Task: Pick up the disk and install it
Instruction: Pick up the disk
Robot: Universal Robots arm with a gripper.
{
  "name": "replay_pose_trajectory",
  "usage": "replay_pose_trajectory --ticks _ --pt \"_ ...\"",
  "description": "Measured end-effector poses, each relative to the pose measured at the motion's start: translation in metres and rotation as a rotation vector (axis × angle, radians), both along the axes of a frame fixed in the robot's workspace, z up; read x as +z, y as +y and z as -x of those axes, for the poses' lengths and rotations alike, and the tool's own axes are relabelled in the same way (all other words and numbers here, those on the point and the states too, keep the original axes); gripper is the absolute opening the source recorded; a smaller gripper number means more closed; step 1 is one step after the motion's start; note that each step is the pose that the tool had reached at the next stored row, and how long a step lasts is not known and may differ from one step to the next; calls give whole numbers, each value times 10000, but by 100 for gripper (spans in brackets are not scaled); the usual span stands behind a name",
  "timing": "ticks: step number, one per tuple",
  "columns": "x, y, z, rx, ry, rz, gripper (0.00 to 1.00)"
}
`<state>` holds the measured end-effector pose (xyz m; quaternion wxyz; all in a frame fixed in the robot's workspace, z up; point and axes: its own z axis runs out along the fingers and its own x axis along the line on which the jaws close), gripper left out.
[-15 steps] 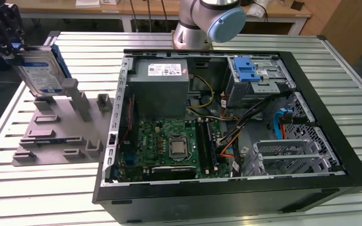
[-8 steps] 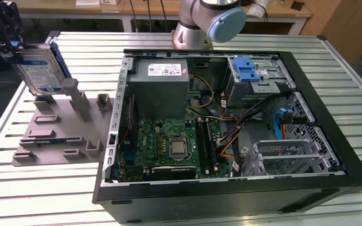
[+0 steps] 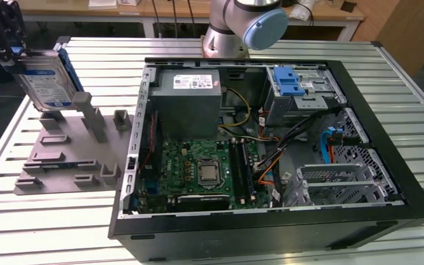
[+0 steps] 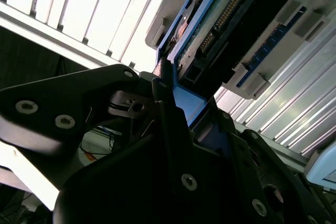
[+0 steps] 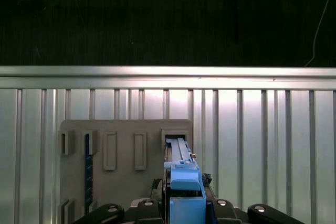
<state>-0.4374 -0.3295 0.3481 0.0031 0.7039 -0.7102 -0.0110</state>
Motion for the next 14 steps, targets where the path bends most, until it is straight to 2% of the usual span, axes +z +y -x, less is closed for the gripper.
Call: replay_pose_trajectory --ticks 14 --pt "49 0 0 0 2 1 36"
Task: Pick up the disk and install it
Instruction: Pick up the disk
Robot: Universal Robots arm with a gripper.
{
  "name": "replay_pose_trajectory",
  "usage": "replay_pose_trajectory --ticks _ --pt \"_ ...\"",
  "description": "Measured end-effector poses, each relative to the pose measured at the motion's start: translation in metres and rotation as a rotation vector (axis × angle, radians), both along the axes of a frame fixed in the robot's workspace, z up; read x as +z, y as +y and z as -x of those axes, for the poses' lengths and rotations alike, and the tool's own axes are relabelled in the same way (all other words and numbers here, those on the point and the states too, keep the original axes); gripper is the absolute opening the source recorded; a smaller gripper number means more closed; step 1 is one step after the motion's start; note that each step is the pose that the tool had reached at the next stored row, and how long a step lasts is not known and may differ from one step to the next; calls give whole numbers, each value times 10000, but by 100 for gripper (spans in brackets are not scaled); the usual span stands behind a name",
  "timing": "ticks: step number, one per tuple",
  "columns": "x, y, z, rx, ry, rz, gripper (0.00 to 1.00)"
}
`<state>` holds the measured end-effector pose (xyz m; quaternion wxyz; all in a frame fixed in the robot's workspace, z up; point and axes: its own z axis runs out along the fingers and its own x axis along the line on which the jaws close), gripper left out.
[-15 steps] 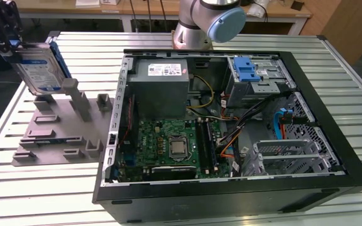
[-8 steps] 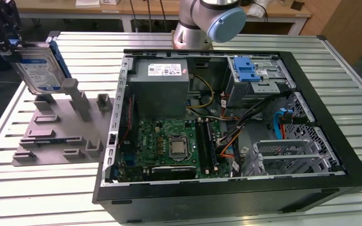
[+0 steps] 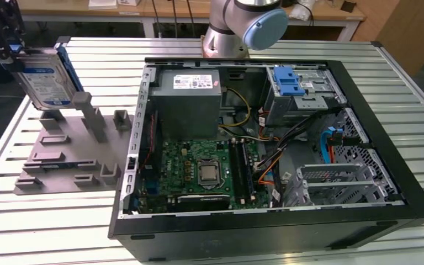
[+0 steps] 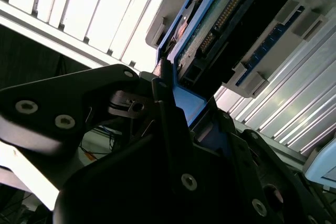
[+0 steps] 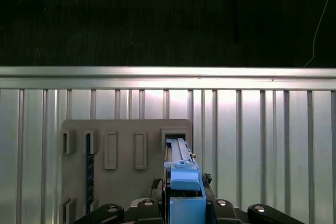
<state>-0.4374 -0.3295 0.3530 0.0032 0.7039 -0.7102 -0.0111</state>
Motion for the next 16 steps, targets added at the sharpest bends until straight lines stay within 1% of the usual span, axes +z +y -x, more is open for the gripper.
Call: replay_pose_trajectory --ticks 5,16 --pt "22 0 0 0 0 0 36" --pt "132 0 0 0 0 0 36"
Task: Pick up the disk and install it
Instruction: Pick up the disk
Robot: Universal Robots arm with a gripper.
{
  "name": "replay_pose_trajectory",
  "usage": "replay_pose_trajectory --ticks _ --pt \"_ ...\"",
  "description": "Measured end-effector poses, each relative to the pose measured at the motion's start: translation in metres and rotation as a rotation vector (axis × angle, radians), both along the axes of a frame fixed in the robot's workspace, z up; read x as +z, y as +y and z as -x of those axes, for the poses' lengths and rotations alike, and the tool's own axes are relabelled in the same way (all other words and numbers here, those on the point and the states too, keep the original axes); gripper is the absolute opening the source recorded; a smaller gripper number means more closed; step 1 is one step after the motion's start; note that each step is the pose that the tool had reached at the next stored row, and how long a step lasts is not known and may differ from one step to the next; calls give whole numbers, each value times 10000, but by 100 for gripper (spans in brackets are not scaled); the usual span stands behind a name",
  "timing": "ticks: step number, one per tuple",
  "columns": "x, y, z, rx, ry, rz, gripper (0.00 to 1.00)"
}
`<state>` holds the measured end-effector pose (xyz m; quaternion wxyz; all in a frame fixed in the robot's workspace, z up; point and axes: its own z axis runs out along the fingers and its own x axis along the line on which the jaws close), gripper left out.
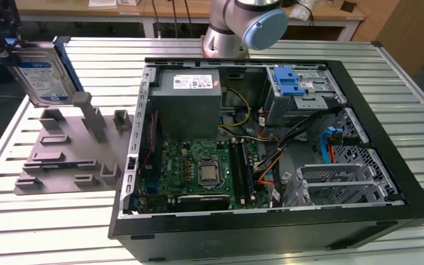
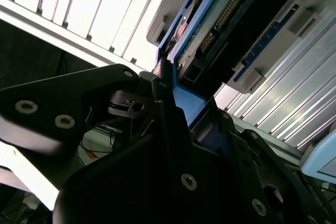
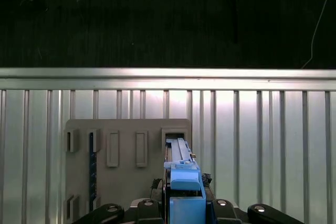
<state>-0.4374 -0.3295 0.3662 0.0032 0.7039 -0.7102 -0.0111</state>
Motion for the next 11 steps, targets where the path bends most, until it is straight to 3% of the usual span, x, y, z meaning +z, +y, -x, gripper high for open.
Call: replay_pose_trajectory --ticks 11 --pt "90 0 0 0 -1 0 36"
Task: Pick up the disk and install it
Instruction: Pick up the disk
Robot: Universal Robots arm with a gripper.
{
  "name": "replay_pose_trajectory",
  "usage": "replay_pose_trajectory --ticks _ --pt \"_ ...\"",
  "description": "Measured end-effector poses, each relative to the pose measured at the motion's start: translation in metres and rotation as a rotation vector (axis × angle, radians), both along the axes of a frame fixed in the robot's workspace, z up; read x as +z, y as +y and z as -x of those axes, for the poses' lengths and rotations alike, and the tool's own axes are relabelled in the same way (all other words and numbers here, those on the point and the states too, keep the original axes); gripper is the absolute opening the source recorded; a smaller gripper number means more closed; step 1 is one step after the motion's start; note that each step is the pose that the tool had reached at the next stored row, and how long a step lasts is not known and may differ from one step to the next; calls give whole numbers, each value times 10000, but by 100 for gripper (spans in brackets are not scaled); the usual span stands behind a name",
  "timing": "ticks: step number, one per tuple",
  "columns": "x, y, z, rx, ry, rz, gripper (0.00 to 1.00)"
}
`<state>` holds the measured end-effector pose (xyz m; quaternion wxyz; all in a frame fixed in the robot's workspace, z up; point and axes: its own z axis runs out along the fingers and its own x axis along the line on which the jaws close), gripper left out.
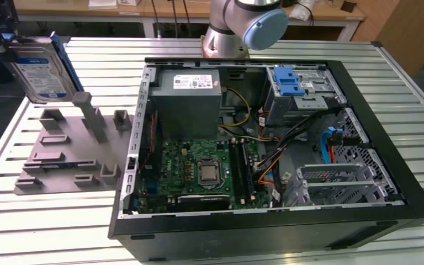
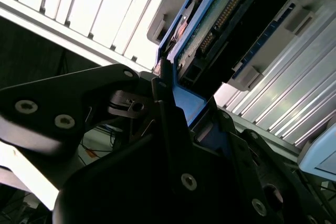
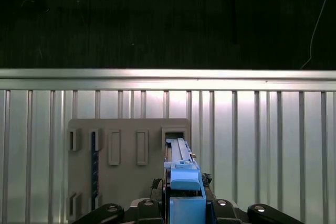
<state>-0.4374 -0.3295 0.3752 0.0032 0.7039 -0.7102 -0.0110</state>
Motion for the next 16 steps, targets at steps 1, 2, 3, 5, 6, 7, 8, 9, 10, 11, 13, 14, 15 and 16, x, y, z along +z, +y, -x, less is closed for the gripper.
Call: replay_pose_trajectory --ticks 1,2,3,5,6,7,8,9,10,11,13,14,15,16 --pt "6 0 0 0 -1 0 36" --pt "12 0 0 0 -1 0 36" --pt "18 0 0 0 -1 0 36" --pt "29 0 0 0 0 1 36" --pt "35 0 0 0 0 0 36" --pt "41 0 0 0 1 0 36" --pt "46 0 0 0 1 0 36" --pt "52 0 0 0 0 0 36" --pt "58 0 0 0 0 0 36" --pt "63 0 0 0 -1 0 36" --pt "75 0 0 0 1 0 36" --pt "82 0 0 0 0 1 36" --pt "88 0 0 0 1 1 36" --pt "95 0 0 0 1 1 36"
